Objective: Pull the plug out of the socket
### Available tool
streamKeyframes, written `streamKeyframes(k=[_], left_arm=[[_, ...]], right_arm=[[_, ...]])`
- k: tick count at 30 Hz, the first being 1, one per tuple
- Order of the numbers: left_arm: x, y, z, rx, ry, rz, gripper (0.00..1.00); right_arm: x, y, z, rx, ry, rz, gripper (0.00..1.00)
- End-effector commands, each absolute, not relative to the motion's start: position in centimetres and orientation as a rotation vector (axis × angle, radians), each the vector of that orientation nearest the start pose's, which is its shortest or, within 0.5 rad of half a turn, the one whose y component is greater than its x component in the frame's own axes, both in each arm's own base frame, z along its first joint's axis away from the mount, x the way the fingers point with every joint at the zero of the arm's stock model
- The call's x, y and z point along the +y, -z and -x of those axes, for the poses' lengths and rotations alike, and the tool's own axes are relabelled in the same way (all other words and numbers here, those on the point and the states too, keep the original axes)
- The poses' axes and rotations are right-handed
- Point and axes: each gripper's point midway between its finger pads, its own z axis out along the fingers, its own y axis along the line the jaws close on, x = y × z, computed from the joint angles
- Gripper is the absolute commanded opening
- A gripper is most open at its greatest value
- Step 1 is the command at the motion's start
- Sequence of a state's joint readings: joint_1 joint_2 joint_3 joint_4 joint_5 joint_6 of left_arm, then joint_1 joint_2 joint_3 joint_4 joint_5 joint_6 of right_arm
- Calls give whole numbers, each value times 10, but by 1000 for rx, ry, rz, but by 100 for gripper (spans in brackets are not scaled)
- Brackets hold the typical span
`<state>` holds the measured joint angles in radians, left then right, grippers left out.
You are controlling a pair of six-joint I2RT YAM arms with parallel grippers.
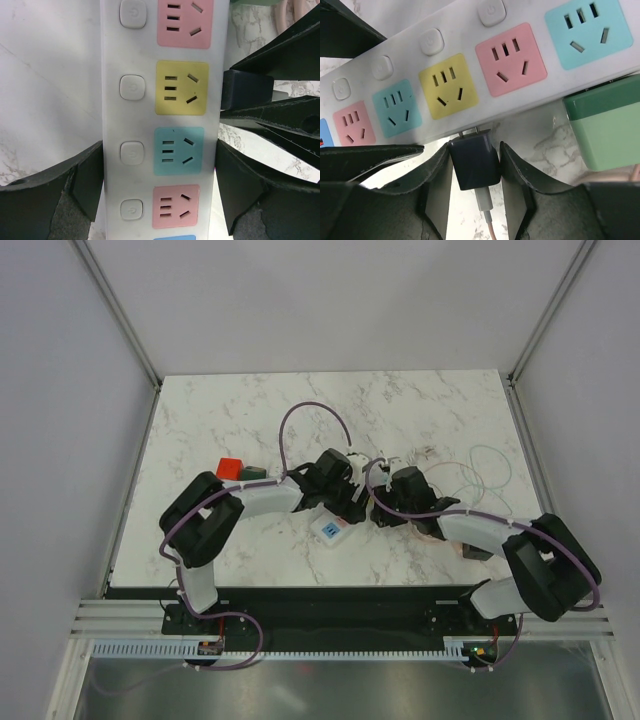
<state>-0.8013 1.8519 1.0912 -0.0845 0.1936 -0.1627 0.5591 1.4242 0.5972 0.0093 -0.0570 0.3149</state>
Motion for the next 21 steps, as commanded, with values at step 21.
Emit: streamKeyframes(k=[21], left_arm=[[-324,-2,-334,2494,376,-514,2]], right_arm=[[201,-47,-223,2465,-703,190,0]])
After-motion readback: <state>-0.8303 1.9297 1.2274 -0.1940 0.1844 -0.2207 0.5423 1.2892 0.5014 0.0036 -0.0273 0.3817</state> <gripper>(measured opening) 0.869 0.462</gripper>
